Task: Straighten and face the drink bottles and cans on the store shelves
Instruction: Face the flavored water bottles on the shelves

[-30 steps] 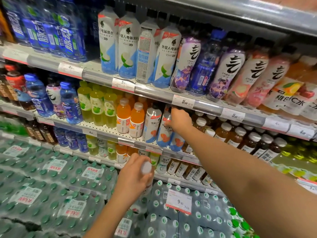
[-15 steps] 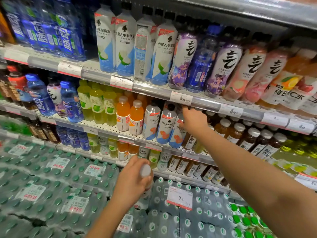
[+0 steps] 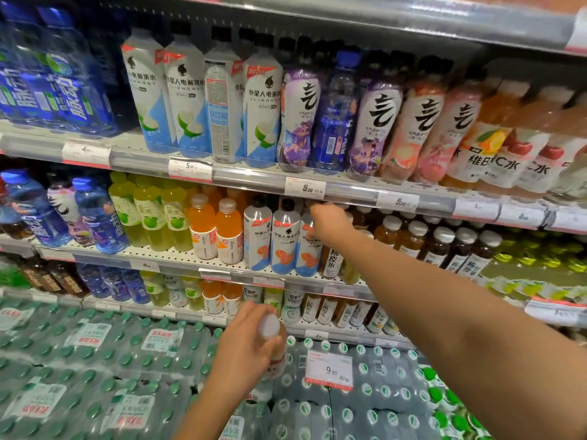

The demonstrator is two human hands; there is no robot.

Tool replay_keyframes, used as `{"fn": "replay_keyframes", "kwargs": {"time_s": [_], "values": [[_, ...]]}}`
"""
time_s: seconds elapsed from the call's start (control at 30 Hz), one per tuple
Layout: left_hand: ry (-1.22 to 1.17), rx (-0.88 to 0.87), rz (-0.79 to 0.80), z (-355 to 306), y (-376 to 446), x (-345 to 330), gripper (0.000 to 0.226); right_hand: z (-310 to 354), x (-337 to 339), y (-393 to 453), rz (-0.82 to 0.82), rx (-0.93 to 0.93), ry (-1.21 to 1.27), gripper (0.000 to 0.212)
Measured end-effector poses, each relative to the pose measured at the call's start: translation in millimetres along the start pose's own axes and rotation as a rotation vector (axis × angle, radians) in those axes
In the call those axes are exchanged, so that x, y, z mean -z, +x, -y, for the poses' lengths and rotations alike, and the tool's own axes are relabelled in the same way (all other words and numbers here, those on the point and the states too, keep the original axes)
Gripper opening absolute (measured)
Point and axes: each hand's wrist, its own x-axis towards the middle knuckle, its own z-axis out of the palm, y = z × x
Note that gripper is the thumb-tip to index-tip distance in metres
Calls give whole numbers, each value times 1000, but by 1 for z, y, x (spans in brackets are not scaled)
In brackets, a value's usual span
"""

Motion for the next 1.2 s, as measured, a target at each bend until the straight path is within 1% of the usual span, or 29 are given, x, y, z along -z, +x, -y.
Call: {"fn": "replay_keyframes", "kwargs": {"time_s": [0.17,0.27,0.3,0.37,0.4,0.43,0.47,0.53,0.57,0.6,0.7,0.73,0.8,0.83,0.87,0.97,1.03,1.1,1.2], "values": [[-26,-51,-9,-2,0,1,35,-2,-3,-1,-22,-3,-11,49],[-23,-63,-29,-3,-1,5,36,1,-1,-15,-40,-53,39,61],[-22,-64,-34,-2,0,7,36,2,-2,-24,-73,-88,94,66],[-15,-63,-53,1,3,12,35,7,-8,-48,-208,-140,266,72],[-1,-68,-68,2,5,13,35,9,-13,-63,-274,-138,384,70],[18,-76,-81,4,8,14,35,11,-17,-78,-307,-131,525,65],[34,-82,-88,4,11,15,36,13,-22,-94,-299,-128,661,55],[43,-86,-89,2,16,17,37,16,-34,-122,-179,-96,817,34],[40,-89,-89,-1,19,18,37,16,-41,-133,-99,-54,868,29],[36,-91,-91,-4,21,19,37,15,-46,-144,-15,-6,923,31],[-7,-100,-97,-20,29,17,37,5,-48,-165,217,117,1007,58],[-28,-101,-97,-27,31,16,38,1,-47,-171,251,151,995,68],[-54,-103,-106,-46,37,11,43,-7,-43,-181,257,198,961,84],[-75,-100,-104,-58,40,7,46,-12,-40,-186,240,210,956,87],[-107,-101,-98,-72,43,3,49,-19,-38,-190,213,217,960,85],[-168,-163,-96,-124,50,-12,54,-49,-18,-201,70,168,1011,65],[-163,-225,-101,-162,55,-20,53,-76,3,-207,-17,129,1022,62],[-152,-308,-79,-200,60,-25,48,-105,27,-214,-106,120,1007,59],[-120,-483,-64,-252,68,-24,39,-147,63,-222,-240,114,1015,59]]}}
